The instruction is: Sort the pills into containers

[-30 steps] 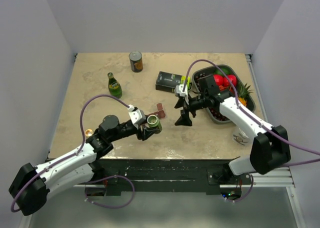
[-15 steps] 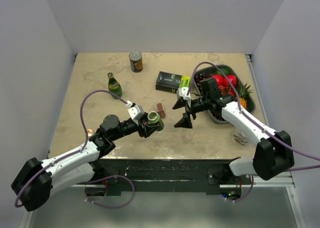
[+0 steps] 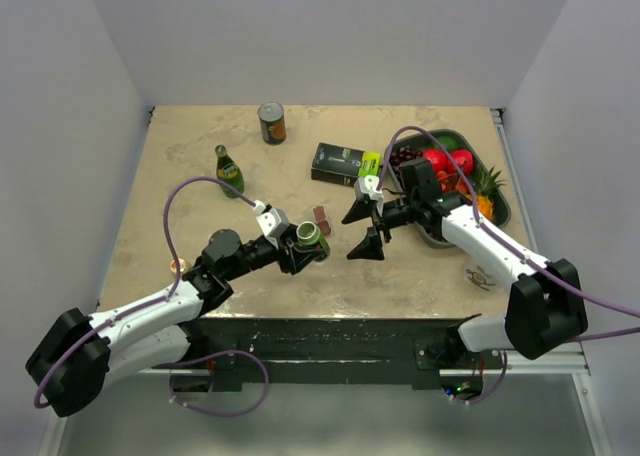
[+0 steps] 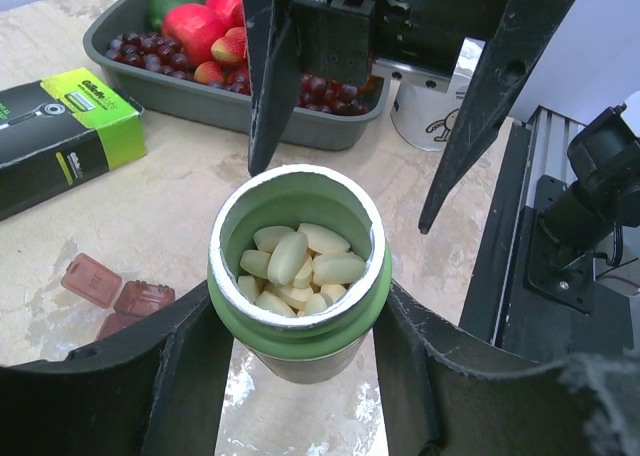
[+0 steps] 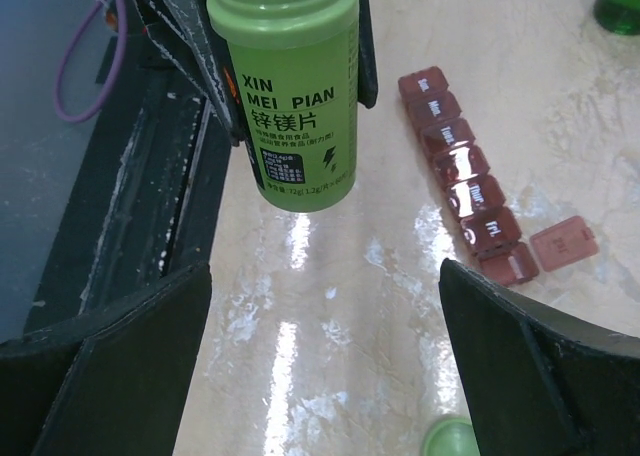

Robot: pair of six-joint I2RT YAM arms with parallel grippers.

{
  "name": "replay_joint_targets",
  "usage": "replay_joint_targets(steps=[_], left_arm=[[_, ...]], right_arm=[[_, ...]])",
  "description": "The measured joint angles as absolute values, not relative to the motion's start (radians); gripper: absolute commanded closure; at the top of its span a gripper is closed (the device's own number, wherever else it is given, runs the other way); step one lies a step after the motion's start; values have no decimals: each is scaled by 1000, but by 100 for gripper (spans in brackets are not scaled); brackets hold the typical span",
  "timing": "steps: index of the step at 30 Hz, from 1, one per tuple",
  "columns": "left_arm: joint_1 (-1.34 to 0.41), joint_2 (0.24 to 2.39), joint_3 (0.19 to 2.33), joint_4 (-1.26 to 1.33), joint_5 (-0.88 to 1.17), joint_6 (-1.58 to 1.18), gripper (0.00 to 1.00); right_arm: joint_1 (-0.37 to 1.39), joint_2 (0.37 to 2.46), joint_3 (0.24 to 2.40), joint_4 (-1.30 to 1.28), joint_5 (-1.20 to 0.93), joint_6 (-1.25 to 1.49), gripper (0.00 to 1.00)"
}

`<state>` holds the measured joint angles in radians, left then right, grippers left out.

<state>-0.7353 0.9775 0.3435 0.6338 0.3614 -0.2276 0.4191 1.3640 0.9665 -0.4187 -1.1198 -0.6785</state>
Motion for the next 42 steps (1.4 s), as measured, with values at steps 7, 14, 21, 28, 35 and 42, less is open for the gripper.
replay_joint_targets(steps=[7, 14, 21, 28, 35, 42], left_arm=[[-735, 978, 336, 638, 359, -228, 100], [-735, 993, 332, 642, 358, -232, 100], [-735, 1002, 330, 652, 354, -249, 100], [-735, 1023, 329, 689, 343, -270, 100], [-735, 1059, 329, 719, 326, -290, 100], [-736, 1083, 329, 740, 310, -304, 100]], right_arm=[[419, 1388, 945, -403, -1142, -648, 1], [419, 1388, 940, -393, -1145, -648, 1], [419, 1388, 927, -378, -1148, -646, 1], [419, 1388, 920, -363, -1160, -635, 1], [424, 1388, 907, -344, -1172, -627, 1], [427, 1388, 891, -319, -1172, -619, 1]])
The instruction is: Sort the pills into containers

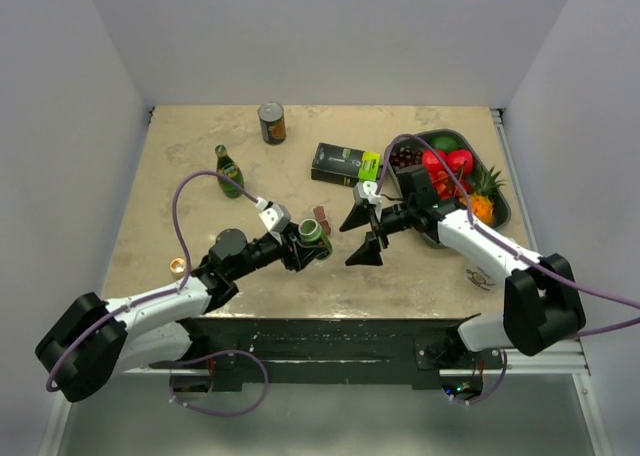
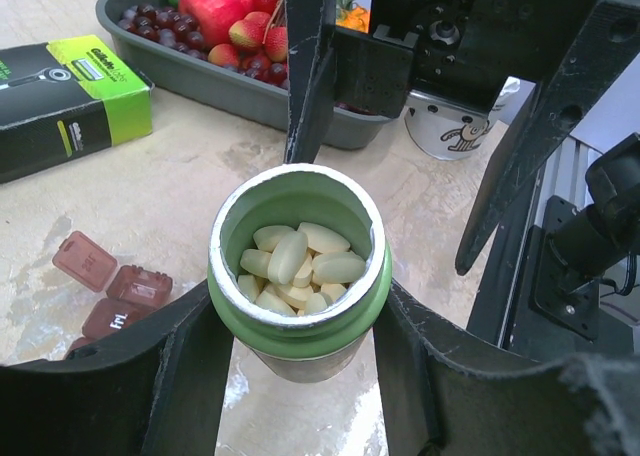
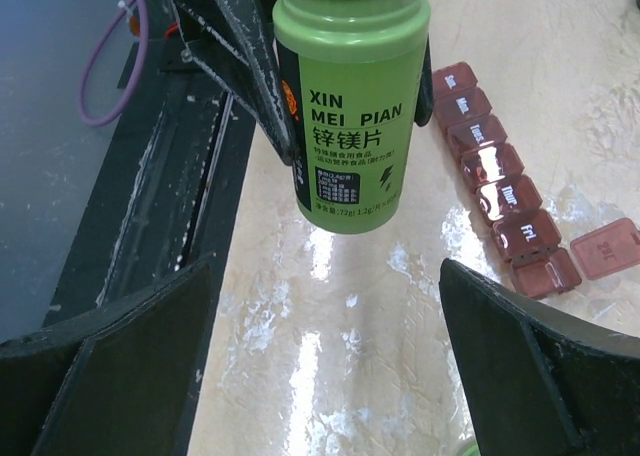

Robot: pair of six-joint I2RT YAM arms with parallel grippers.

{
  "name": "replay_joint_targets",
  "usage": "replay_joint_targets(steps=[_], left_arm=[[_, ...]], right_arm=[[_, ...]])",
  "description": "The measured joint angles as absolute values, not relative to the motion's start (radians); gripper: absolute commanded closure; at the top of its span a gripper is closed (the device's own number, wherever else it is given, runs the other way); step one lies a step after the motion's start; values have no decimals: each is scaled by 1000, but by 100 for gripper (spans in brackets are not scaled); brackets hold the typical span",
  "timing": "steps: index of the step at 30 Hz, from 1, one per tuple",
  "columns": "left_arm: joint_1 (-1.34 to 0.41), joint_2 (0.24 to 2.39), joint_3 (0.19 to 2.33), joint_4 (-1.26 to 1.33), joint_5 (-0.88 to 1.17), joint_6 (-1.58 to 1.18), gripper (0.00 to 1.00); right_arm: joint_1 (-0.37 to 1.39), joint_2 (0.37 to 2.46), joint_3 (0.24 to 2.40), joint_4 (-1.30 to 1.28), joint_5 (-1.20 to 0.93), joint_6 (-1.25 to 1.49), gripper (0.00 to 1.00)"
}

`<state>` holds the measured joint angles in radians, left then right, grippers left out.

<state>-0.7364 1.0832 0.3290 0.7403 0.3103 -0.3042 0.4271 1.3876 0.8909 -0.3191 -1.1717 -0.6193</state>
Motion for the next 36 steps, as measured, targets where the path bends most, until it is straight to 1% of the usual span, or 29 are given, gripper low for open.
replay_joint_targets(steps=[6, 11, 14, 16, 20, 21, 23, 24, 27, 28, 31, 32, 33, 35, 36], left_arm=[[-745, 1106, 329, 788, 299, -333, 100], [-763, 1158, 329, 860, 270, -382, 100], [-776, 1187, 329, 895, 247, -410, 100], [-787, 1203, 329, 922, 229, -428, 100], [-799, 1226, 329, 972, 202, -462, 100], [-802, 1231, 329, 986, 197, -470, 100], [-807, 1239, 329, 1006, 190, -485, 100], [-810, 1241, 329, 1016, 187, -495, 100], [-812, 1242, 327, 1034, 180, -527, 100], [-811, 1242, 327, 1039, 176, -533, 100], [-812, 1241, 319, 1050, 173, -538, 100], [-812, 1240, 316, 1053, 171, -539, 98], [-812, 1237, 314, 1054, 171, -540, 86], [-812, 1231, 312, 1053, 171, -540, 72], [-812, 1228, 312, 1052, 171, -539, 59]], right_arm=[[459, 1394, 862, -221, -1172, -531, 1], [522, 1433, 863, -138, -1166, -451, 1], [530, 1452, 864, -96, -1163, -400, 1], [534, 1454, 864, -79, -1163, -373, 5], [545, 1454, 864, -34, -1159, -328, 22], [548, 1454, 864, -23, -1156, -317, 35], [548, 1455, 865, -9, -1141, -303, 50], [546, 1458, 868, -5, -1138, -298, 63], [537, 1465, 871, 9, -1148, -299, 76], [535, 1465, 873, 10, -1149, -296, 82], [537, 1466, 873, 9, -1150, -299, 90], [538, 1467, 874, 7, -1150, -299, 92], [540, 1467, 875, 6, -1149, -299, 93], [542, 1467, 877, 4, -1148, -300, 95], [543, 1467, 882, 0, -1149, -300, 95]])
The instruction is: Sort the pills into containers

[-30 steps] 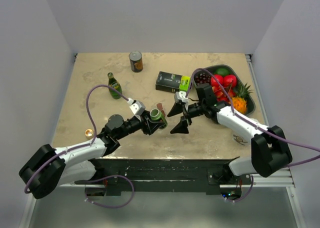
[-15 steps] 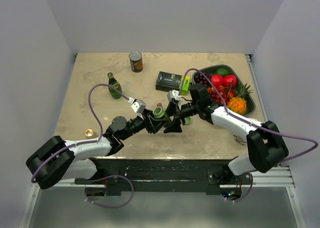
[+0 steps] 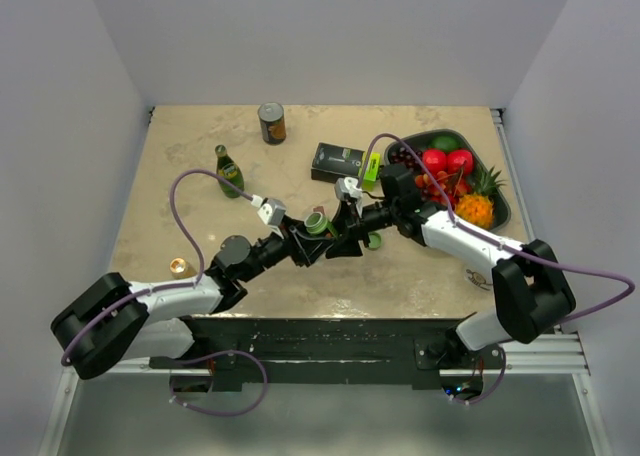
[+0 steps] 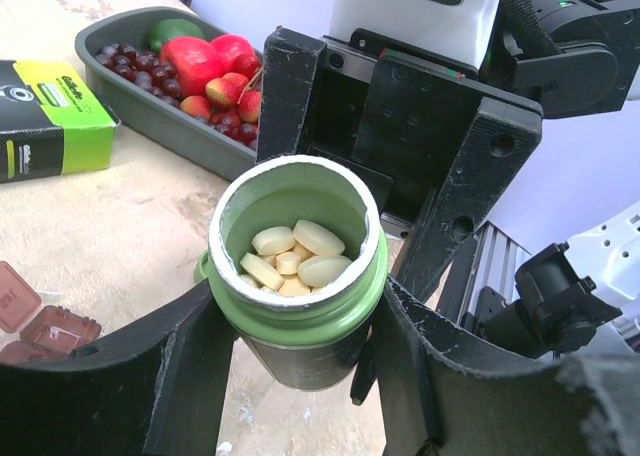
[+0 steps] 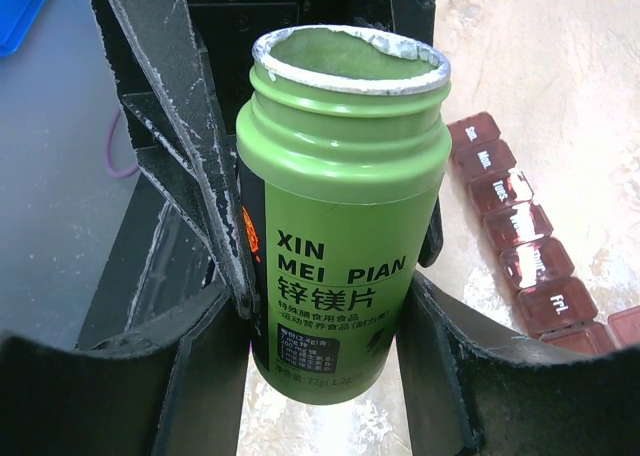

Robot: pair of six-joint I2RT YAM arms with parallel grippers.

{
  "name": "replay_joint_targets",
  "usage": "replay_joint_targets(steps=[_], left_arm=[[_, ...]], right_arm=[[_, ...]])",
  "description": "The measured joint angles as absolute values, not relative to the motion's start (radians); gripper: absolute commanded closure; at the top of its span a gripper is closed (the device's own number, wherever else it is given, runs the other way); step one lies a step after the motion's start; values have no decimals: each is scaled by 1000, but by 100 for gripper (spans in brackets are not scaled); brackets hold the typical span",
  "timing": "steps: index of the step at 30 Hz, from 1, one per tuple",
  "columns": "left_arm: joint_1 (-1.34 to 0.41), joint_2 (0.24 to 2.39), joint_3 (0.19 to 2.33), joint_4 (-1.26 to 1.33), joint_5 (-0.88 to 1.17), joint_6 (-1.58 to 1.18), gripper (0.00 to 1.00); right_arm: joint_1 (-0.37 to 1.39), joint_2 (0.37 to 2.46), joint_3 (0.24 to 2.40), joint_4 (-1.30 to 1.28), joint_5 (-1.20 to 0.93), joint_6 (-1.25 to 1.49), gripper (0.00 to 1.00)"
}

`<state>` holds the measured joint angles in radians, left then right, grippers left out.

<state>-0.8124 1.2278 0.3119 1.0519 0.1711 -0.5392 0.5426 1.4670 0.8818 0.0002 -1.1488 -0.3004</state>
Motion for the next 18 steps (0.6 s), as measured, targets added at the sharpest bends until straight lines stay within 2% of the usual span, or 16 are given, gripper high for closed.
replay_joint_targets(steps=[2, 3, 6, 13, 18], left_arm=[[-812, 1220, 312, 1048, 171, -539, 47], [-812, 1214, 312, 1043, 171, -539, 38], [-812, 1195, 310, 1020, 168, -531, 26], [-800, 1154, 301, 957, 159, -515, 9], [-795, 1152, 301, 943, 161, -517, 7]], right_arm=[[543, 1467, 886, -6, -1149, -305, 96], [544, 1467, 889, -9, -1150, -307, 97], [548, 1467, 896, -30, -1150, -315, 98], [554, 1467, 905, -75, -1151, -342, 98], [554, 1467, 905, -93, -1152, -355, 99]])
